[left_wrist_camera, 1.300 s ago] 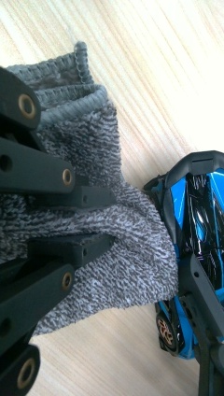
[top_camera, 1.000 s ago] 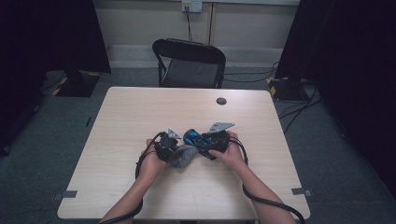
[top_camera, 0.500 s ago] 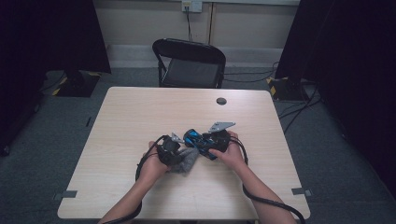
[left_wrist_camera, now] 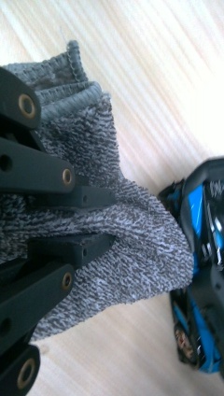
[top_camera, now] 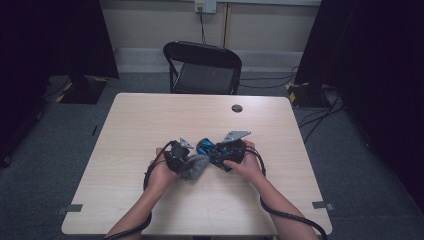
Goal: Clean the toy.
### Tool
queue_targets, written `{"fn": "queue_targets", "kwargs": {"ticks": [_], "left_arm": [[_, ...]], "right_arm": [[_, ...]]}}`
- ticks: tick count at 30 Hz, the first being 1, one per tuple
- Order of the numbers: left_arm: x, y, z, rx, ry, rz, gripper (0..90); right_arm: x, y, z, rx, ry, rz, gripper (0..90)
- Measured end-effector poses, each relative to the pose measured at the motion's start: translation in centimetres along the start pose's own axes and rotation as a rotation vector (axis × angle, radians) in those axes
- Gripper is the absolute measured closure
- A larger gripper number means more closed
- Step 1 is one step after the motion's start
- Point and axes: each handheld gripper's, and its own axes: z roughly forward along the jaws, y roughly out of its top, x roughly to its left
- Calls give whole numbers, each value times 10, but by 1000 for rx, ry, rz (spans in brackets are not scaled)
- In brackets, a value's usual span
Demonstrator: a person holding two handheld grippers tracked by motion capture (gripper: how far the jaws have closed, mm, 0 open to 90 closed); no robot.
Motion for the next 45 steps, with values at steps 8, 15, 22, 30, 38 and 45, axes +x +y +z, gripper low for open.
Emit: {"fn": "queue_targets", "kwargs": {"ticks": [8,15,22,30,38,45], "left_arm": [[16,0,-3,-6,14,-41,795],[14,-4,-5,7,3,-28,797],[8,-10,-10,13,-8,-3,796],[0,-15,-13,24,-36,9,800],[-3,-13,-18,18,-22,21,804],[11,-24,-23,16,-34,-44,808]], "right_arm": [[0,-1,0,-6,2,-2,420],[0,-1,0,-6,1,-2,420],[0,-2,0,-12,1,-3,421],[0,-2,-1,-10,3,-5,421],[0,-2,-1,-10,0,-8,420],[0,-2,-2,-8,4,-11,421]]}}
